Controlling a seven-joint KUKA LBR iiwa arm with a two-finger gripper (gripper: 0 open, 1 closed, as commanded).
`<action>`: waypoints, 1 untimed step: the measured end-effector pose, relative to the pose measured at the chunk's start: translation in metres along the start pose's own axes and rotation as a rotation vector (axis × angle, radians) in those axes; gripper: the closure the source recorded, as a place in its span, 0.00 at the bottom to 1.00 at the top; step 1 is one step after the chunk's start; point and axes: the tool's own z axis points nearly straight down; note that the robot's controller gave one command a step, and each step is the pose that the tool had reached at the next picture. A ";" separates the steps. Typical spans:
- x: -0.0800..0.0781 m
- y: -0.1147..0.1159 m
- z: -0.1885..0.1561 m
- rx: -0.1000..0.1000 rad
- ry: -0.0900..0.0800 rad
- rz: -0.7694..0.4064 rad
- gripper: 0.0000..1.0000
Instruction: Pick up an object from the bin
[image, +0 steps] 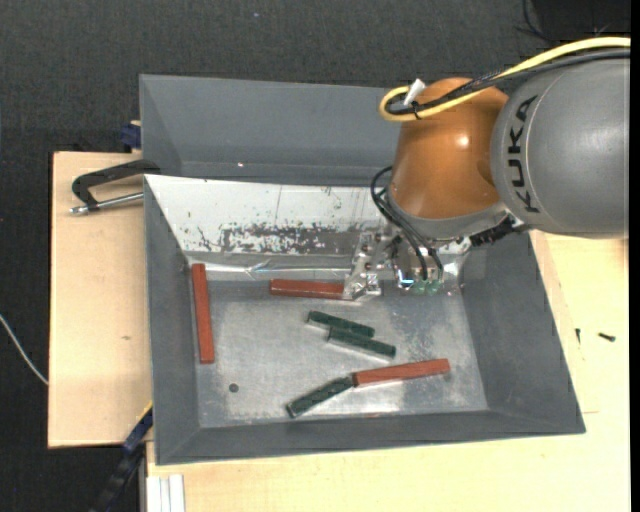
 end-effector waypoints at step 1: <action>0.000 0.019 -0.021 -0.001 -0.006 -0.252 1.00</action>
Offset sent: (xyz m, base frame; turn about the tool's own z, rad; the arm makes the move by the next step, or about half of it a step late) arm -0.0552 0.0220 0.0600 -0.4528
